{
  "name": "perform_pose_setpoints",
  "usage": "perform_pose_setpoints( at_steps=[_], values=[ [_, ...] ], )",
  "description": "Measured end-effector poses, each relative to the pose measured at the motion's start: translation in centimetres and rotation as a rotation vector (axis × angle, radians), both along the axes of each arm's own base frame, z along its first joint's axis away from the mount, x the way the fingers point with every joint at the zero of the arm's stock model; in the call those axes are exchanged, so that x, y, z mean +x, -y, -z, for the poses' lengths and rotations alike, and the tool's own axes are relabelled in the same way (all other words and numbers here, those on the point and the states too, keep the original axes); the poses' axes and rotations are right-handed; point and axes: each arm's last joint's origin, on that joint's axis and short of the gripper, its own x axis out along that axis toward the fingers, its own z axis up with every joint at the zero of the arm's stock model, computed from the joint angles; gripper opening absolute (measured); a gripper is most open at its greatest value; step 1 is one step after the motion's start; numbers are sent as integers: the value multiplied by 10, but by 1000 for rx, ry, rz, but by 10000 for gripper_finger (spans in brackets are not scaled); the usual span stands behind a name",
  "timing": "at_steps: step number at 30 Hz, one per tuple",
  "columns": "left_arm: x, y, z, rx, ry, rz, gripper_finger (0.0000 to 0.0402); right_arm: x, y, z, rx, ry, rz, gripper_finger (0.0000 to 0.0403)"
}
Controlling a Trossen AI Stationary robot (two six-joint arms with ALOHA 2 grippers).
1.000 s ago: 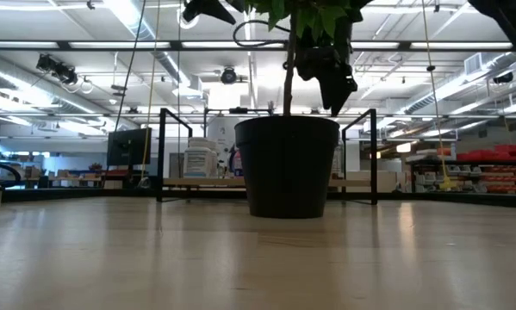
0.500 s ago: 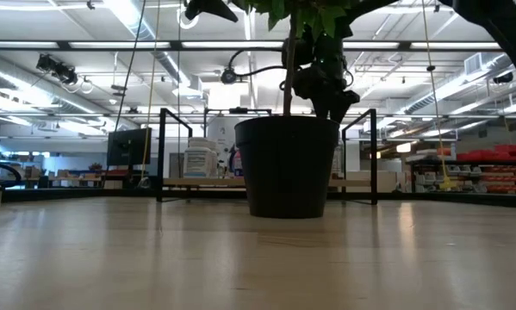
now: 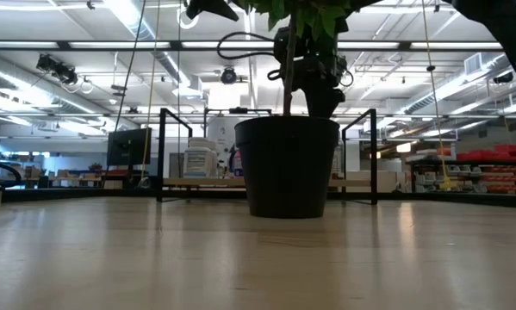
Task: Pick and place medicine bottles onto shelf by color
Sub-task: Put the orange pill bottle on the shelf
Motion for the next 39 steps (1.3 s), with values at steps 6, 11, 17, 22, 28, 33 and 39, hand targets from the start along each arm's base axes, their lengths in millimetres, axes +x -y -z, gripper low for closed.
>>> perform_pose_setpoints(
  at_steps=[6, 11, 17, 22, 28, 33, 39],
  values=[
    [0, 0, 0, 1, -1, 1, 172, 3, -5, 0, -7, 8, -87, 178],
    [0, 0, 0, 2, -1, 1, 172, 2, -4, 0, -9, 11, -108, 96],
    [0, 0, 0, 2, 0, 1, 172, 9, -2, -1, -21, 93, -201, 10],
    [0, 0, 0, 3, 2, 1, 172, 13, 3, -3, -72, 148, -256, 6],
    [0, 0, 0, 8, 1, 4, 172, 7, 14, -3, -84, 141, -234, 5],
    [1, 0, -1, 15, 8, 7, 172, 6, 21, 7, -66, 100, -233, 4],
    [1, 0, -1, 16, 12, 6, 172, 10, 21, 18, -37, 60, -257, 4]
  ],
)
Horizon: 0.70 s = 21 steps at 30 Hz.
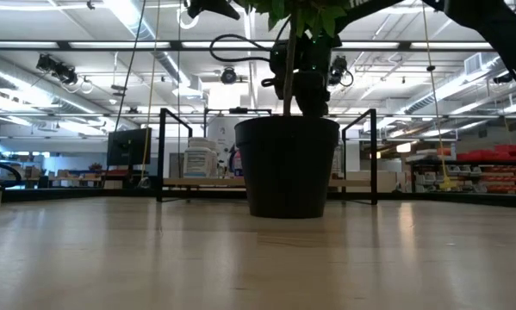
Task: Pick and place medicine bottles onto shelf by color
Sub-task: Put the orange pill bottle on the shelf
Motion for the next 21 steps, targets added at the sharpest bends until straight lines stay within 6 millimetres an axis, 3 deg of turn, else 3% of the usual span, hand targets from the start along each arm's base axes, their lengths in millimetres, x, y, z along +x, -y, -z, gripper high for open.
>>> perform_pose_setpoints(
  at_steps=[11, 21],
  values=[
    [0, 0, 0, -1, 1, -1, 172, 1, 3, 3, -31, -13, -20, 3],
    [0, 0, 0, -1, 1, -1, 172, 5, 7, 17, -12, -53, -17, 3]
  ],
)
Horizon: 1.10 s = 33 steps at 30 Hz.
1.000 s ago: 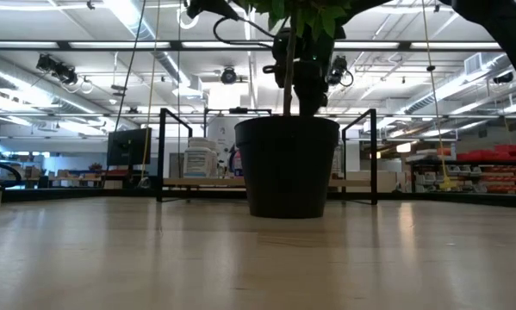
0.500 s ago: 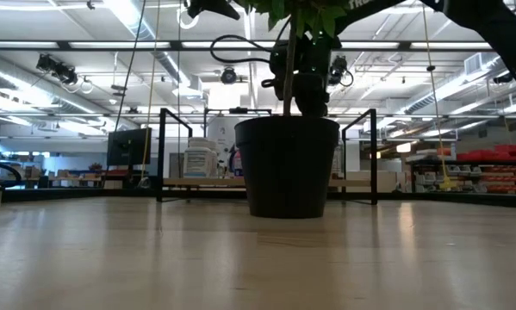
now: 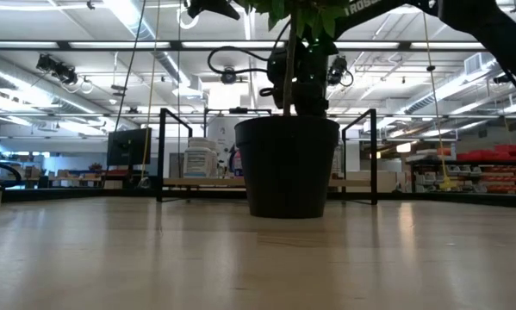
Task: Pick and place medicine bottles onto shelf by color
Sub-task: Put the orange pill bottle on the shelf
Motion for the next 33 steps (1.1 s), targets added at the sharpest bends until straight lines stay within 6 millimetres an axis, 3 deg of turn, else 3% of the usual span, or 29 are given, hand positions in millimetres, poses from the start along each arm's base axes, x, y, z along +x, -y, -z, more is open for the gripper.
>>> perform_pose_setpoints(
  at_steps=[33],
  values=[
    [0, 0, 0, 1, 1, 0, 172, -3, 14, -1, -33, 34, 59, 3]
  ],
)
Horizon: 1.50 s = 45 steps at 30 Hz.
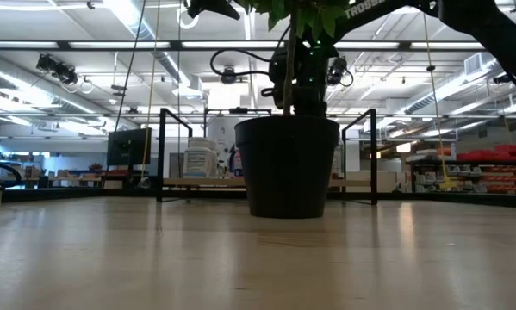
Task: Pick and place medicine bottles onto shelf by color
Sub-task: Put the orange pill bottle on the shelf
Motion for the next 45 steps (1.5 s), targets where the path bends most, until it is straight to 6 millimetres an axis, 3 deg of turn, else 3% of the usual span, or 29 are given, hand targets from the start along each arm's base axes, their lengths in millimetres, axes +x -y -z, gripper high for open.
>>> perform_pose_setpoints(
  at_steps=[14, 23, 45],
  values=[
    [0, 0, 0, 0, 0, 0, 172, -3, 6, 1, -2, -5, 42, 3],
    [0, 0, 0, 0, 0, 0, 172, -3, 2, 17, 41, -30, 67, 3],
    [0, 0, 0, 12, -5, 8, 172, -4, -2, 11, 53, -51, 51, 4]
  ],
)
